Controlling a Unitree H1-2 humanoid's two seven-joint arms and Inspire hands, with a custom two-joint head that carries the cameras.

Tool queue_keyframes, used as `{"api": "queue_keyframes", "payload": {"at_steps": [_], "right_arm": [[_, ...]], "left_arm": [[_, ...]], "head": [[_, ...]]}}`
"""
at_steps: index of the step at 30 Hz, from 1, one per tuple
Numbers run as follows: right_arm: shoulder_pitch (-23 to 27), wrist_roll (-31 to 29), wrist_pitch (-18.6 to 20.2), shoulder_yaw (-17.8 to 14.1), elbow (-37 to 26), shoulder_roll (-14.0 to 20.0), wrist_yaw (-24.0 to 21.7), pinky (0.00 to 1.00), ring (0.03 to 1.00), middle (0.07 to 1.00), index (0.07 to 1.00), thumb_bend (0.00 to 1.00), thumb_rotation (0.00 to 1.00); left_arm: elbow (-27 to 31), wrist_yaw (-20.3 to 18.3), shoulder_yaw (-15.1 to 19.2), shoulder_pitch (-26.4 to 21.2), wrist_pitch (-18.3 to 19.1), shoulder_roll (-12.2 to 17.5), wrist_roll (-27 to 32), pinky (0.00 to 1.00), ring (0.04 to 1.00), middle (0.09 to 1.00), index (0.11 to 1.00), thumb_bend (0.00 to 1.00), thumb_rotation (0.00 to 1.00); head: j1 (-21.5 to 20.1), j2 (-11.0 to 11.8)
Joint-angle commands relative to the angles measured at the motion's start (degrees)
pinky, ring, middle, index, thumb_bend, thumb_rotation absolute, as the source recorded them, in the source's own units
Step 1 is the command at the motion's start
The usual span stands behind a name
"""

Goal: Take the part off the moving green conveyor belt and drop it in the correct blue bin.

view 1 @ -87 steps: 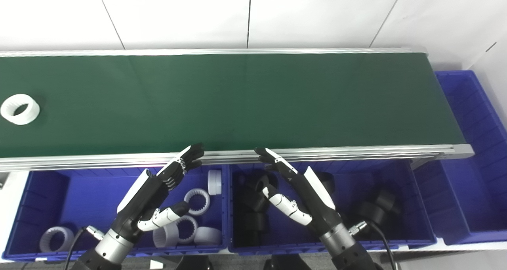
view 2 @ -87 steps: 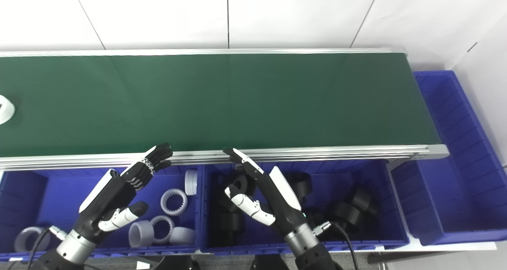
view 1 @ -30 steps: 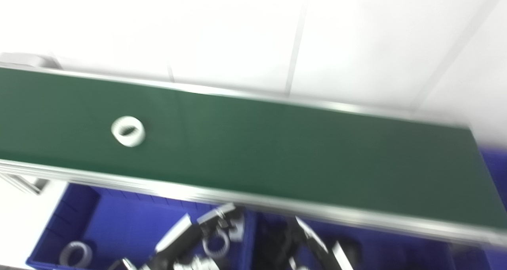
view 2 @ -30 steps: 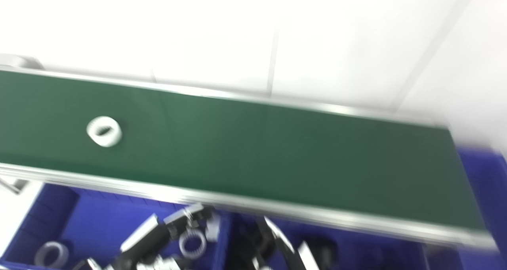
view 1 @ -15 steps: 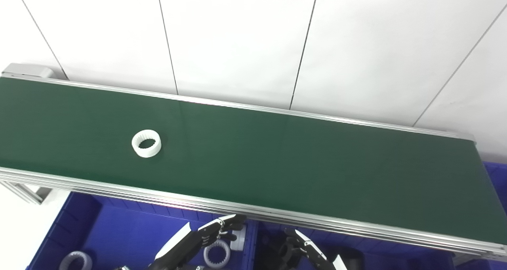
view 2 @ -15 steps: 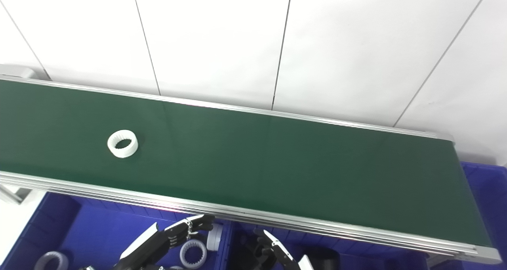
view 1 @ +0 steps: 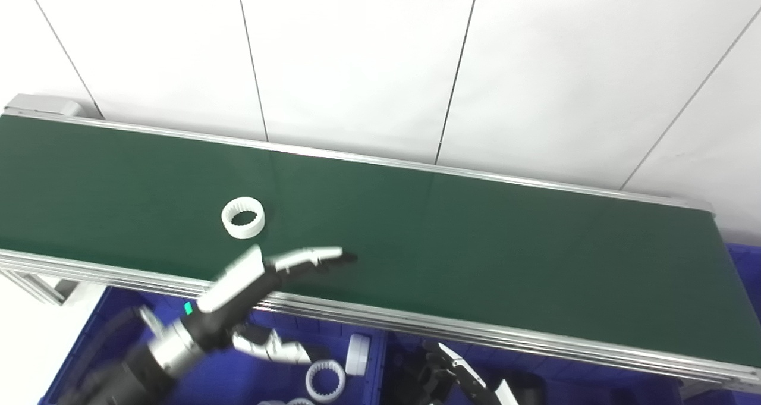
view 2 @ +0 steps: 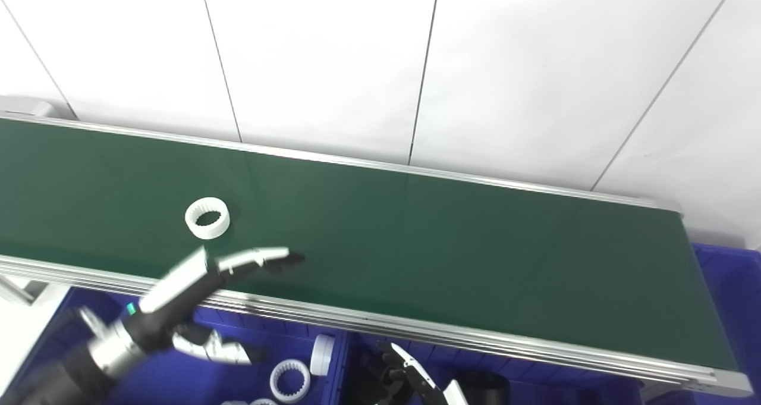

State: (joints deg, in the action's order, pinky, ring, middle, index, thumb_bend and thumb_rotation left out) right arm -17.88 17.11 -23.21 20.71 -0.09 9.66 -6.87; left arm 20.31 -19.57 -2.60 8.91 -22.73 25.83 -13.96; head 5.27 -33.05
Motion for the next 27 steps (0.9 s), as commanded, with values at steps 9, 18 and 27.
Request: {"api": "queue_keyframes", "payload": {"at_steps": [9, 18, 27], "right_arm": [[0.93, -0.76, -3.36, 0.72, -0.32, -0.37, 0.83, 0.78, 0.862, 0.899, 0.875, 0.36, 0.75], [0.72, -0.66, -3.23, 0.27, -0.77, -0.35, 0.95, 0.78, 0.860, 0.899, 0.877, 0.36, 0.75], [0.55, -0.82, -2.93, -0.09, -1.31, -0.27, 0.77, 0.79, 0.863, 0.900, 0.881, 0.35, 0.77]], "left_arm": [[1.14, -8.60, -0.97, -20.12, 9.90, 8.65, -11.65, 0.68, 0.737, 0.768, 0.764, 0.81, 0.15], [-5.08, -12.41, -7.40, -29.60, 12.88, 9.10, -23.50, 0.68, 0.736, 0.759, 0.763, 0.93, 0.02], [-6.85, -14.75, -12.24, -33.28, 15.94, 7.36, -35.03, 0.74, 0.803, 0.814, 0.807, 0.96, 0.06]], "head": [[-0.78, 0.05], [-0.83, 0.08], [-1.19, -0.01]]}}
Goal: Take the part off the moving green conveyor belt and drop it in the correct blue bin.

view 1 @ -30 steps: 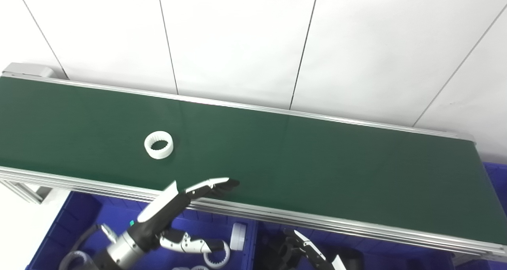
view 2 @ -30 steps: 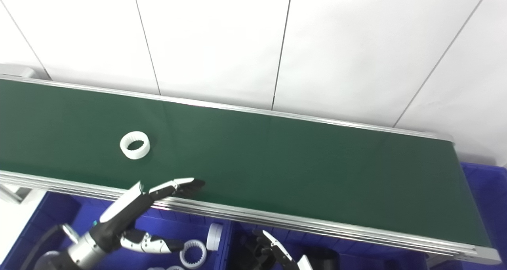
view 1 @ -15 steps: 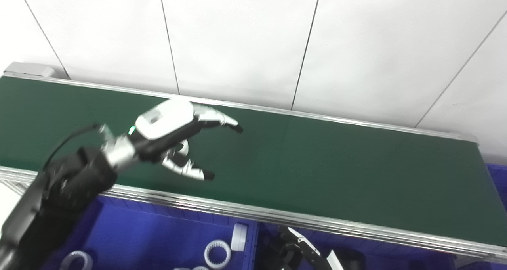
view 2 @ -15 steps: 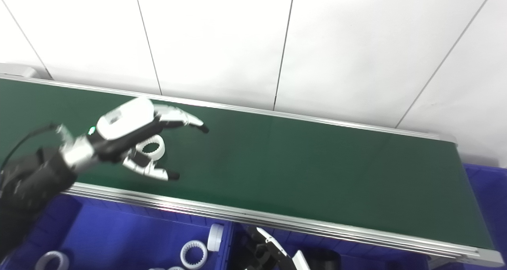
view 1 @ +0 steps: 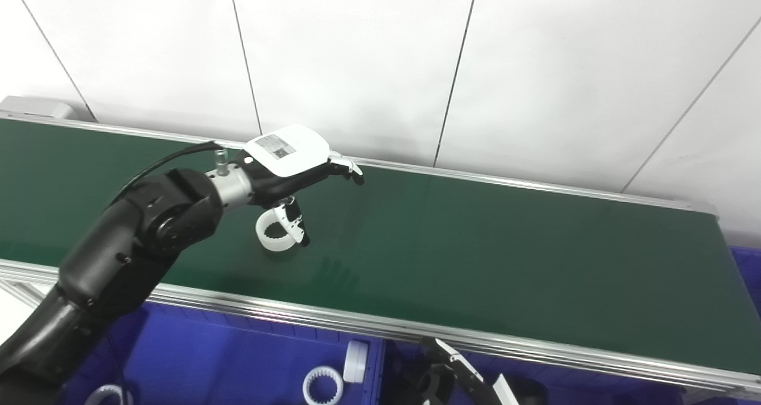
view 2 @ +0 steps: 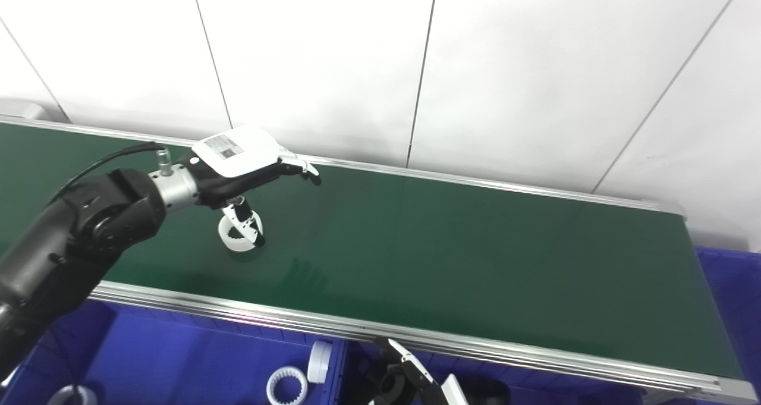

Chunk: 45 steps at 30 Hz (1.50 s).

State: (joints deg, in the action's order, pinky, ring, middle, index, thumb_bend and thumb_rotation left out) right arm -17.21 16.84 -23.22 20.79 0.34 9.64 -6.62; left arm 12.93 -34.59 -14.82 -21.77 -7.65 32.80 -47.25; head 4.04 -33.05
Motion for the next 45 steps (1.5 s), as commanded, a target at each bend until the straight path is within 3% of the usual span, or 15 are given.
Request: {"api": "queue_keyframes", "payload": {"at_steps": [1, 10, 17, 23, 27, 30, 31, 34, 36, 38, 42, 45], "right_arm": [[-0.17, -0.60, -2.98, -0.23, -1.74, -0.22, 0.54, 0.79, 0.864, 0.900, 0.882, 0.35, 0.77], [-0.66, -0.75, -3.26, -0.51, -2.01, -0.22, 0.71, 0.79, 0.866, 0.899, 0.886, 0.35, 0.78], [-1.29, -0.93, -3.10, -0.58, -2.60, -0.46, 0.71, 0.80, 0.869, 0.899, 0.887, 0.36, 0.78], [-1.48, -0.70, -3.33, -0.51, -2.60, -0.64, 1.11, 0.82, 0.877, 0.903, 0.891, 0.36, 0.80], [-1.45, -0.88, -3.34, -0.48, -2.62, -0.65, 1.31, 0.82, 0.880, 0.905, 0.895, 0.35, 0.81], [-1.52, -1.04, -3.34, -0.41, -2.72, -0.62, 1.32, 0.83, 0.887, 0.909, 0.900, 0.34, 0.81], [-1.62, -1.01, -3.31, -0.42, -2.78, -0.63, 1.36, 0.84, 0.888, 0.910, 0.901, 0.35, 0.81], [-1.83, -1.13, -3.27, -0.43, -2.86, -0.65, 1.43, 0.83, 0.887, 0.909, 0.902, 0.36, 0.82], [-1.95, -1.24, -3.36, -0.43, -2.83, -0.61, 1.50, 0.83, 0.887, 0.911, 0.902, 0.36, 0.82], [-2.07, -1.09, -3.41, -0.43, -2.87, -0.62, 1.66, 0.84, 0.888, 0.910, 0.902, 0.36, 0.82], [-2.25, -0.85, -3.45, -0.28, -3.16, -0.59, 1.83, 0.84, 0.888, 0.909, 0.902, 0.35, 0.82], [-2.42, -0.54, -3.38, -0.30, -3.30, -0.62, 1.84, 0.84, 0.888, 0.910, 0.904, 0.36, 0.83]], "left_arm": [[0.29, 0.07, -0.49, -2.79, 0.92, 0.22, -2.57, 0.74, 0.803, 0.818, 0.807, 0.96, 0.06], [-3.93, -2.29, -5.14, -4.20, 0.67, -1.11, -7.91, 0.69, 0.785, 0.820, 0.819, 0.97, 0.05], [-5.75, -8.61, -8.53, -4.91, 2.95, -1.91, -12.10, 0.70, 0.803, 0.835, 0.834, 0.90, 0.01], [-9.27, -10.72, -9.72, -5.54, 4.72, -3.42, -13.04, 0.60, 0.803, 0.876, 0.861, 0.92, 0.00], [-13.02, -9.81, -11.11, -6.57, 4.31, -4.06, -13.15, 0.49, 0.675, 0.836, 0.868, 0.88, 0.00], [-18.94, -2.29, -10.84, -6.34, 0.92, -4.69, -10.40, 0.37, 0.490, 0.703, 0.687, 0.76, 0.00], [-20.68, 0.90, -10.70, -6.04, -0.16, -4.94, -9.89, 0.32, 0.428, 0.600, 0.625, 0.66, 0.00], [-24.74, 10.12, -10.28, -5.15, -3.02, -5.67, -8.60, 0.18, 0.249, 0.481, 0.371, 0.55, 0.00], [-27.05, 15.76, -9.22, -4.52, -5.58, -6.43, -5.89, 0.15, 0.216, 0.477, 0.327, 0.55, 0.00], [-28.07, 18.73, -8.13, -4.10, -7.50, -6.98, -2.83, 0.13, 0.192, 0.475, 0.288, 0.54, 0.00], [-28.85, 21.88, -7.02, -3.83, -10.51, -7.29, 0.99, 0.13, 0.187, 0.474, 0.245, 0.54, 0.00], [-28.43, 21.89, -6.42, -3.93, -10.99, -7.22, 3.15, 0.14, 0.197, 0.474, 0.239, 0.54, 0.00]], "head": [[0.04, -0.01], [-0.25, -0.20], [-0.47, -0.82], [-0.59, -1.10], [-0.88, -1.15], [-1.31, -1.34], [-1.43, -1.42], [-1.59, -1.52], [-1.70, -1.65], [-1.79, -1.88], [-2.10, -2.20], [-2.10, -2.23]]}}
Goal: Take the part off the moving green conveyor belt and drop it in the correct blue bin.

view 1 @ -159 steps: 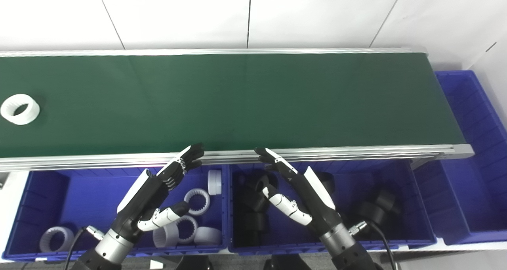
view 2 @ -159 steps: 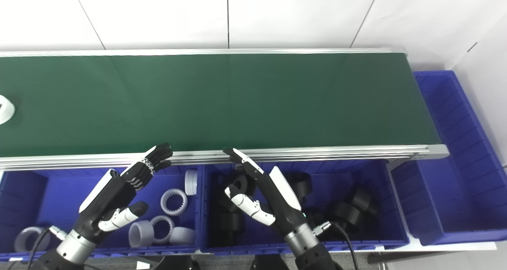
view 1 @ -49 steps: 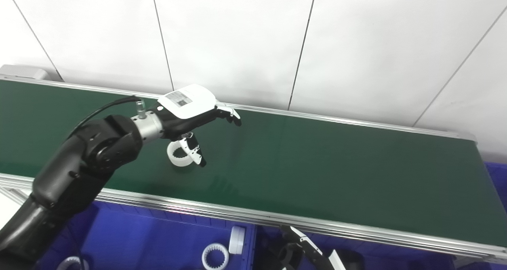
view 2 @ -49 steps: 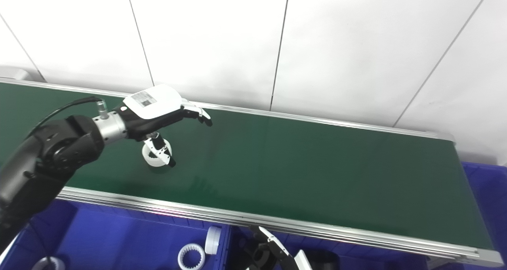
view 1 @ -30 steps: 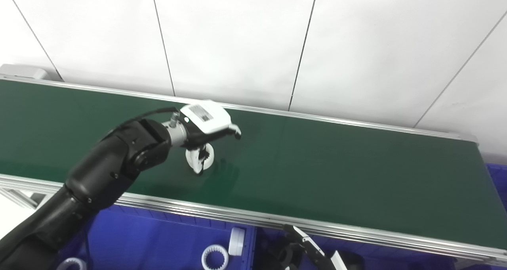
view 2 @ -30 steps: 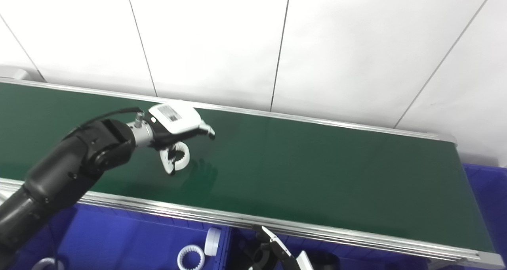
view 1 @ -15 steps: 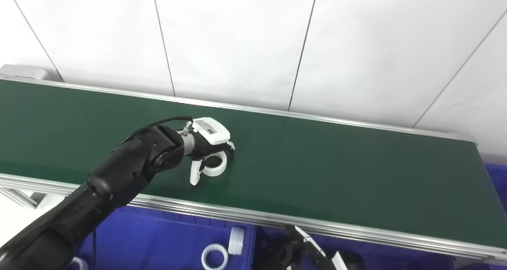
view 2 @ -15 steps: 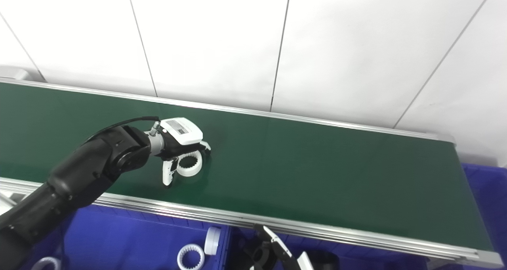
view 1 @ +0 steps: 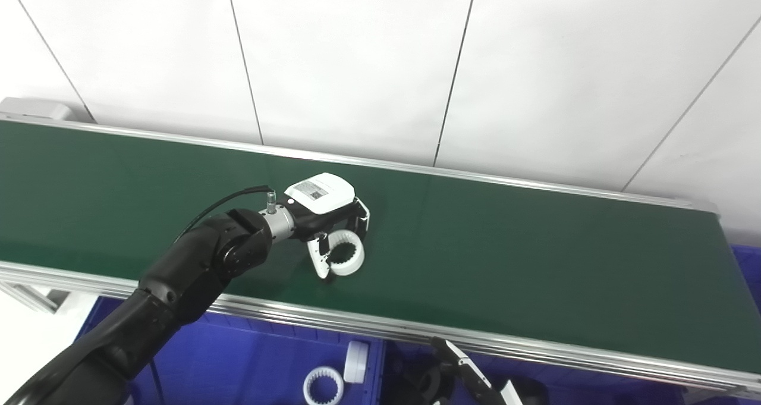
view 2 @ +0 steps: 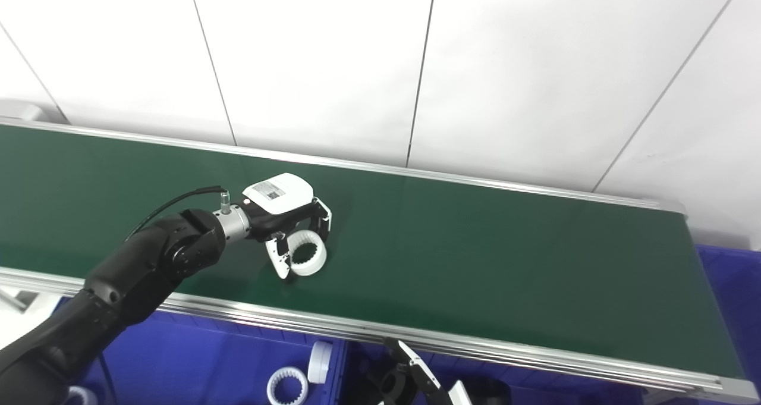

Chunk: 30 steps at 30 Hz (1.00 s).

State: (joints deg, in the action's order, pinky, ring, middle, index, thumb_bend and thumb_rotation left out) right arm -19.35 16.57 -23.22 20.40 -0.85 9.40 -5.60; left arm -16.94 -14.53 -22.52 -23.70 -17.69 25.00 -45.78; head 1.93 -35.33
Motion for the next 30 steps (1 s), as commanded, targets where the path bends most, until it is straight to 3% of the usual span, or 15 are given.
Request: {"api": "queue_keyframes", "payload": {"at_steps": [1, 15, 23, 30], "right_arm": [[-0.36, -0.03, -3.38, 0.06, -2.03, -0.41, 0.91, 0.84, 0.888, 0.911, 0.904, 0.36, 0.84], [-0.96, 0.11, -3.23, 0.09, -2.33, -0.58, 0.99, 0.84, 0.891, 0.913, 0.905, 0.35, 0.84], [-1.04, 0.01, -3.22, -0.05, -2.51, -0.42, 0.81, 0.84, 0.891, 0.914, 0.907, 0.35, 0.85], [-0.54, -1.01, -3.06, -0.24, -2.69, 0.15, 0.14, 0.85, 0.894, 0.918, 0.911, 0.34, 0.86]], "left_arm": [[1.85, 2.00, 1.58, -2.10, -0.97, 0.57, 2.12, 0.15, 0.207, 0.474, 0.238, 0.54, 0.00], [7.76, -0.54, 4.23, -1.72, 0.66, 1.76, 5.26, 0.18, 0.235, 0.472, 0.274, 0.55, 0.00], [21.71, -5.84, 8.70, 5.43, 4.91, 4.73, 11.95, 0.19, 0.249, 0.473, 0.287, 0.54, 0.00], [29.69, -7.44, 11.38, 13.78, 6.20, 5.59, 16.80, 0.20, 0.247, 0.473, 0.295, 0.54, 0.00]], "head": [[0.01, 0.05], [-0.08, -0.37], [0.11, -0.98], [0.88, -2.17]]}}
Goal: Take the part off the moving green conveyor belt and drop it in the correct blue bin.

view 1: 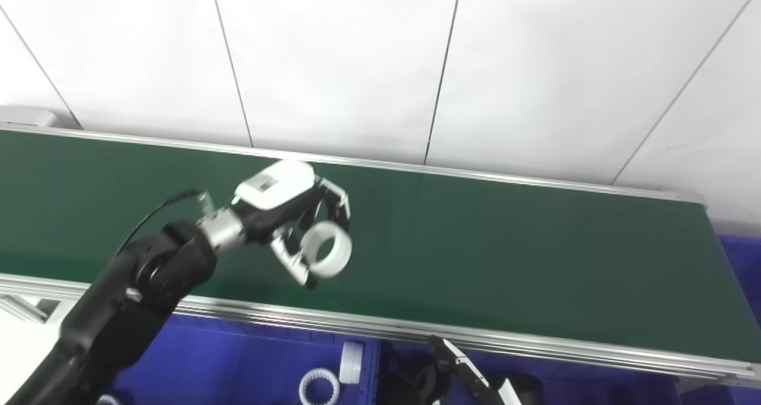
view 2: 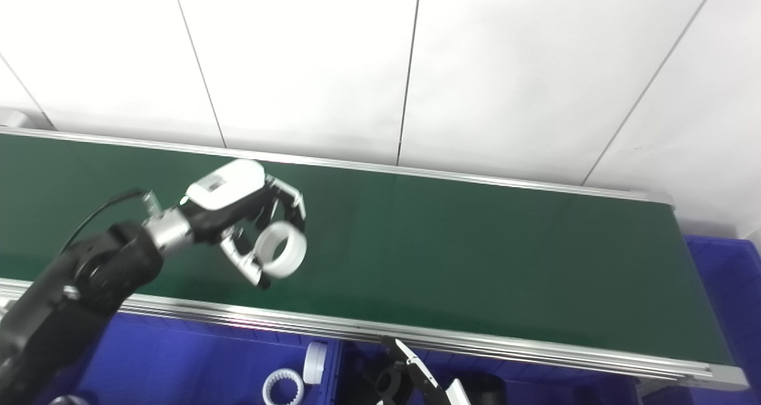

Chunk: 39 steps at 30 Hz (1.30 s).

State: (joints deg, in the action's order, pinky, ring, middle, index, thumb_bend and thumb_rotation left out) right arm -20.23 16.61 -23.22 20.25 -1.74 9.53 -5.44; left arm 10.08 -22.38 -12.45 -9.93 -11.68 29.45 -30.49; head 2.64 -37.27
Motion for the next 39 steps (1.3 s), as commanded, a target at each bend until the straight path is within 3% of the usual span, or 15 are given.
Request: {"api": "queue_keyframes", "payload": {"at_steps": [1, 2, 3, 4, 6, 7, 9, 12, 14, 19, 23, 30, 35, 39], "right_arm": [[0.46, -1.21, -2.91, -0.16, -1.92, 0.12, -0.17, 0.85, 0.895, 0.918, 0.912, 0.34, 0.86], [0.57, -1.38, -2.79, -0.20, -2.00, 0.15, -0.33, 0.85, 0.895, 0.918, 0.912, 0.34, 0.86], [0.77, -1.67, -2.23, -0.26, -2.52, 0.20, -0.63, 0.85, 0.895, 0.917, 0.911, 0.34, 0.85], [0.96, -1.93, -1.69, -0.32, -3.00, 0.20, -0.91, 0.85, 0.894, 0.916, 0.911, 0.34, 0.84], [1.58, -1.25, 0.65, -0.62, -5.22, 0.03, -1.42, 0.83, 0.887, 0.916, 0.911, 0.36, 0.90], [1.92, -0.72, 2.38, -0.79, -6.87, -0.13, -1.85, 0.83, 0.887, 0.916, 0.911, 0.36, 0.90], [2.98, -0.29, 5.51, -0.96, -8.94, -0.45, -2.83, 0.83, 0.884, 0.922, 0.913, 0.38, 0.94], [4.16, -0.32, 8.51, -0.96, -9.91, -1.09, -3.66, 0.81, 0.872, 0.916, 0.912, 0.39, 0.93], [4.27, -0.41, 9.29, -0.99, -9.97, -1.45, -3.61, 0.79, 0.862, 0.908, 0.910, 0.38, 0.90], [3.83, 0.41, 9.23, -1.36, -10.09, -1.73, -3.15, 0.80, 0.871, 0.911, 0.903, 0.39, 0.90], [3.68, 1.28, 9.46, -1.49, -10.65, -1.91, -3.08, 0.79, 0.863, 0.913, 0.902, 0.39, 0.92], [3.30, 1.30, 9.10, -1.84, -10.37, -2.06, -2.94, 0.82, 0.879, 0.911, 0.903, 0.41, 0.95], [3.21, 1.07, 8.47, -1.98, -10.20, -2.06, -2.83, 0.81, 0.871, 0.906, 0.899, 0.40, 0.93], [3.10, 0.68, 8.46, -2.10, -10.18, -2.13, -2.84, 0.82, 0.880, 0.908, 0.901, 0.41, 0.93]], "left_arm": [[3.48, 0.24, 1.42, 1.04, 0.22, 1.19, 1.92, 0.20, 0.246, 0.473, 0.299, 0.54, 0.00], [4.07, 0.14, 1.55, 2.02, 0.09, 1.21, 2.51, 0.20, 0.250, 0.474, 0.305, 0.54, 0.00], [4.67, -0.19, 1.77, 2.63, 0.28, 1.26, 3.38, 0.21, 0.254, 0.474, 0.308, 0.54, 0.00], [5.22, -0.47, 2.03, 3.22, 0.43, 1.27, 4.27, 0.22, 0.259, 0.474, 0.312, 0.54, 0.00], [6.43, -1.46, 2.83, 3.81, 1.22, 1.60, 6.76, 0.23, 0.272, 0.474, 0.317, 0.54, 0.00], [7.07, -2.20, 3.32, 3.77, 2.00, 1.95, 8.19, 0.23, 0.272, 0.474, 0.317, 0.54, 0.00], [7.66, -2.95, 4.10, 3.73, 3.00, 2.19, 9.07, 0.23, 0.273, 0.474, 0.316, 0.54, 0.00], [6.13, -2.21, 4.30, 4.02, 2.51, 1.39, 8.39, 0.22, 0.266, 0.474, 0.320, 0.54, 0.00], [3.73, -0.72, 4.06, 4.50, -0.06, 0.64, 8.12, 0.22, 0.264, 0.473, 0.315, 0.54, 0.00], [2.24, -0.13, 3.71, 5.29, -1.14, -0.47, 8.72, 0.30, 0.280, 0.472, 0.295, 0.54, 0.00], [2.32, 0.02, 3.73, 6.53, -1.59, -0.91, 9.29, 0.21, 0.259, 0.472, 0.286, 0.54, 0.00], [0.49, -0.72, 3.06, 8.77, -1.37, -1.07, 11.01, 0.23, 0.265, 0.473, 0.297, 0.54, 0.00], [-4.49, 1.38, 0.68, 11.15, -2.72, -2.68, 6.71, 0.23, 0.267, 0.472, 0.300, 0.54, 0.00], [-6.33, 2.08, -0.41, 12.78, -3.54, -3.46, 6.58, 0.22, 0.256, 0.472, 0.289, 0.54, 0.00]], "head": [[0.21, -0.80], [0.21, -0.80], [-0.01, -3.79], [-0.16, -4.62], [-2.10, -10.74], [-5.34, -13.52], [-7.63, -14.39], [-8.19, -14.07], [-8.08, -13.83], [-7.95, -13.75], [-7.82, -13.72], [-7.18, -13.51], [-6.84, -13.56], [-6.66, -13.72]]}}
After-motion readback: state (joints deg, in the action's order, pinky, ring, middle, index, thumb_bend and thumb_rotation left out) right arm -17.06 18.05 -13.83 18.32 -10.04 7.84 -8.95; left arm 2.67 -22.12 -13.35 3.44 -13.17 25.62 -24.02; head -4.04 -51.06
